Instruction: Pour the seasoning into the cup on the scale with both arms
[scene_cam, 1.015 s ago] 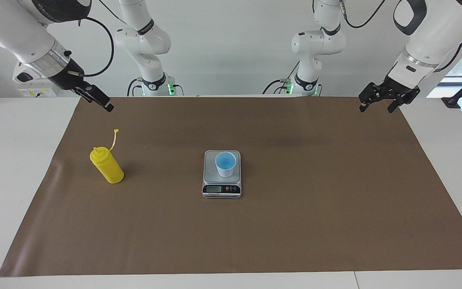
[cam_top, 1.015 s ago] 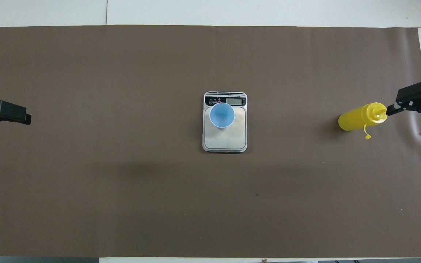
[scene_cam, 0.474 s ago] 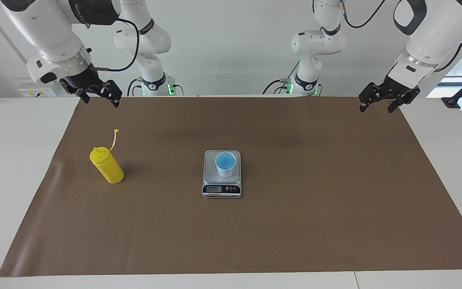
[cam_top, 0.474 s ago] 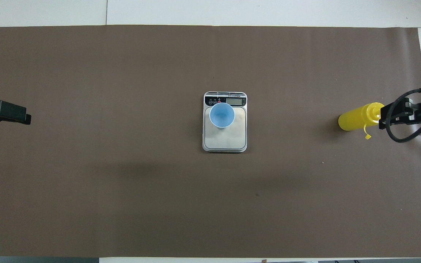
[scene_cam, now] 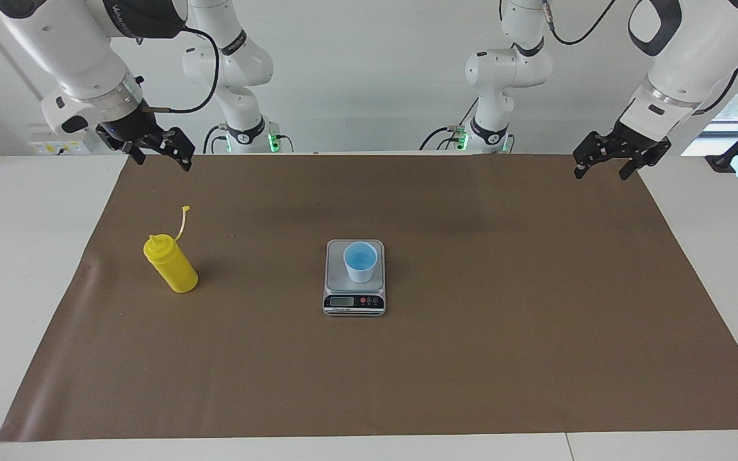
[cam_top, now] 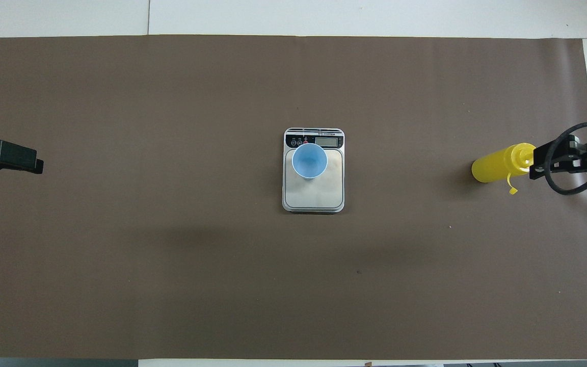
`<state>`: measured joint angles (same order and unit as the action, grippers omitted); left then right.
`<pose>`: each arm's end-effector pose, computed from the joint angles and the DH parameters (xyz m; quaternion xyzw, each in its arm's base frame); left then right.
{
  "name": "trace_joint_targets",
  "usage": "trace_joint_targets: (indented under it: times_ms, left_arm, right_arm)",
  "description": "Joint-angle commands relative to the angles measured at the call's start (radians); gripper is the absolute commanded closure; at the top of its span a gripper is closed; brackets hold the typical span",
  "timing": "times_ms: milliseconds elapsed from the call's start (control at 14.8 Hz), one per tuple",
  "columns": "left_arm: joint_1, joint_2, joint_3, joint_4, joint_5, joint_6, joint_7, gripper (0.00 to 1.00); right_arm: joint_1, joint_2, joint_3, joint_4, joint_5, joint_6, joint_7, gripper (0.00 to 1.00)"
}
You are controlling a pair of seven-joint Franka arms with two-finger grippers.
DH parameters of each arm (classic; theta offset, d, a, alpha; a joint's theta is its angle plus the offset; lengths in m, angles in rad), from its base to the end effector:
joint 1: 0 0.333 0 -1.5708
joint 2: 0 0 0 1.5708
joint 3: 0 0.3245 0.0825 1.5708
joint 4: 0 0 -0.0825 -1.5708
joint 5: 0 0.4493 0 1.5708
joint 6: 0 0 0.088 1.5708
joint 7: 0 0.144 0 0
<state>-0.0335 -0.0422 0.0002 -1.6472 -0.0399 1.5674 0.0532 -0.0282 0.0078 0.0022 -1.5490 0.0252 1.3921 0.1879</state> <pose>0.6026 -0.0258 0.5807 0.9987 -0.0429 -0.0186 0.0201 0.5962 -0.0115 0.5892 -0.9910 0.1052 0.0830 0.0059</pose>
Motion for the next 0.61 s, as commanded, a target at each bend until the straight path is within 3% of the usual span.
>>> trace_joint_targets:
  times_ms: [0,541]
  left_arm:
    - [0.000,-0.019,-0.006,-0.020,-0.012,0.009,0.008,0.00]
    - [0.003,-0.005,-0.006,0.020,0.000,-0.018,0.011,0.00]
  right_arm:
    - [-0.001,-0.006,-0.039,0.021,0.030,0.007,-0.008,0.00]
    - [-0.005,-0.026,-0.041,0.015,0.024,0.005,-0.082,0.00]
